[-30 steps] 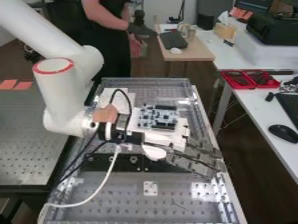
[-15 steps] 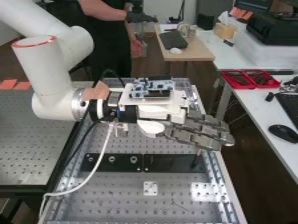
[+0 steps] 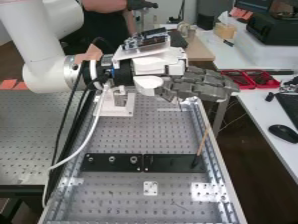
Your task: Grab the drill bit and place it in the clear container
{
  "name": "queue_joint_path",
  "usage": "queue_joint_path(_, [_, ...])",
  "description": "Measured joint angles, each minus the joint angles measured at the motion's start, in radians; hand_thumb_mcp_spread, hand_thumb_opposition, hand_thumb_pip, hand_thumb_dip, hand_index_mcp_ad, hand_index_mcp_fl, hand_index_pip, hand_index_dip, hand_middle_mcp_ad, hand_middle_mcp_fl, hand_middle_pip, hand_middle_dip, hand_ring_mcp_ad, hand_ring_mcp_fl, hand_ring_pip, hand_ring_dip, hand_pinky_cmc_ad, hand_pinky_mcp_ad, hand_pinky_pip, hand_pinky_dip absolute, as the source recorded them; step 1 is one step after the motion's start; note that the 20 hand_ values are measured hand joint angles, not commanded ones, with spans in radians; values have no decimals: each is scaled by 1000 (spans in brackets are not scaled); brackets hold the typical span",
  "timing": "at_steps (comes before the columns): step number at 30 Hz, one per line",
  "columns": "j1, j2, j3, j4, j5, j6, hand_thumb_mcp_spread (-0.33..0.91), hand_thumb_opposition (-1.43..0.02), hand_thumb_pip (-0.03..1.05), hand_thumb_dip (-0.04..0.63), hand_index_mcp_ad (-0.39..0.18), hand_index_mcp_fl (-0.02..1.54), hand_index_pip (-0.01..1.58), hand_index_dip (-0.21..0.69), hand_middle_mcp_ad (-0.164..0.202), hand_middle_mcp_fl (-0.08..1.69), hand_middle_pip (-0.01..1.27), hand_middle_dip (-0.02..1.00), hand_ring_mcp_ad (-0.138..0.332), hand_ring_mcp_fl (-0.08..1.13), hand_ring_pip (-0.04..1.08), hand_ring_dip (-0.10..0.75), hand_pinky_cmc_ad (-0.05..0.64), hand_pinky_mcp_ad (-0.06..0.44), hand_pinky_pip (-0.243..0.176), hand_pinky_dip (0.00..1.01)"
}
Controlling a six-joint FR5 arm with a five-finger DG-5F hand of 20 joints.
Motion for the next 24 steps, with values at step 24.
queue_joint_path(24, [222, 51, -27, -56, 43, 84, 620, -1002, 440, 264, -168, 885, 1052, 98, 51, 265, 126, 183, 180, 91, 113, 9, 291, 159, -59, 185])
